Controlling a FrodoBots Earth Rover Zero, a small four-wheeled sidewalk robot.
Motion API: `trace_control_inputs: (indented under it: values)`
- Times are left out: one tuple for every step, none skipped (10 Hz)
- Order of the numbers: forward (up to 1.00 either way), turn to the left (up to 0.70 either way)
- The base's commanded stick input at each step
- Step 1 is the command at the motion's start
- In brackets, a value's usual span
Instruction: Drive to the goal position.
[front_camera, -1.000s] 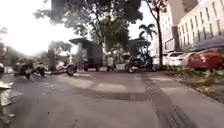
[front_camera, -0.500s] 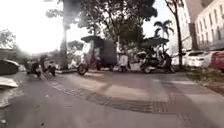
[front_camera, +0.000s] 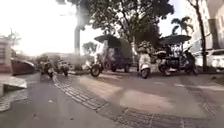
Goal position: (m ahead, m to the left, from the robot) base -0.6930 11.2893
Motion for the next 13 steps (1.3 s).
trace_control_inputs:
  values:
    - [0.70, 0.08]
    - [0.70, 0.05]
    - [0.70, 0.02]
    - [0.70, 0.14]
    - [0.70, 0.14]
    - [0.70, 0.14]
    - [0.70, 0.14]
    - [0.70, 0.14]
    - [0.70, 0.14]
    - [0.70, 0.14]
    - [0.70, 0.05]
    - [0.53, 0.01]
    - [0.45, 0.00]
